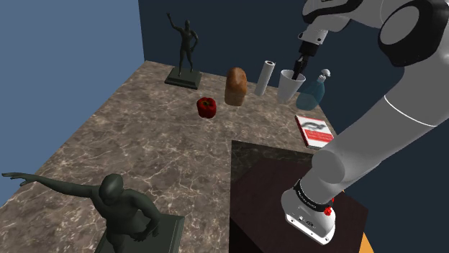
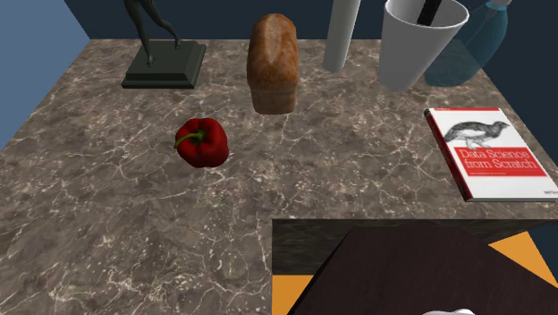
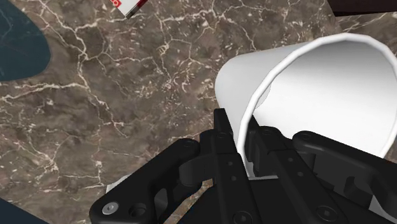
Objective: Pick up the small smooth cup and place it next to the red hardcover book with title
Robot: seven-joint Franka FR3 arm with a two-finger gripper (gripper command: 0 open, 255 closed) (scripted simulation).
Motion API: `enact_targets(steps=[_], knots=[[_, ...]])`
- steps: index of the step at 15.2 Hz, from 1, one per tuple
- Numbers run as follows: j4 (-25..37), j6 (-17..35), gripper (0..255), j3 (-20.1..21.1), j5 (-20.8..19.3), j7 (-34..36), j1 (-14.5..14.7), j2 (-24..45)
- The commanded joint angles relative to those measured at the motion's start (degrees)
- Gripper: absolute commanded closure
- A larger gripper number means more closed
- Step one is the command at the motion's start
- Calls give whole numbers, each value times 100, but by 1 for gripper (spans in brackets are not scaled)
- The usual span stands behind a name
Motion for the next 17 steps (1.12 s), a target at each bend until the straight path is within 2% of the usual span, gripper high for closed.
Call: enact_targets(steps=[1, 17], knots=[[-142, 152, 255, -3, 3, -15, -2, 8], [-1022, 1340, 255, -32, 162, -214, -20, 360]])
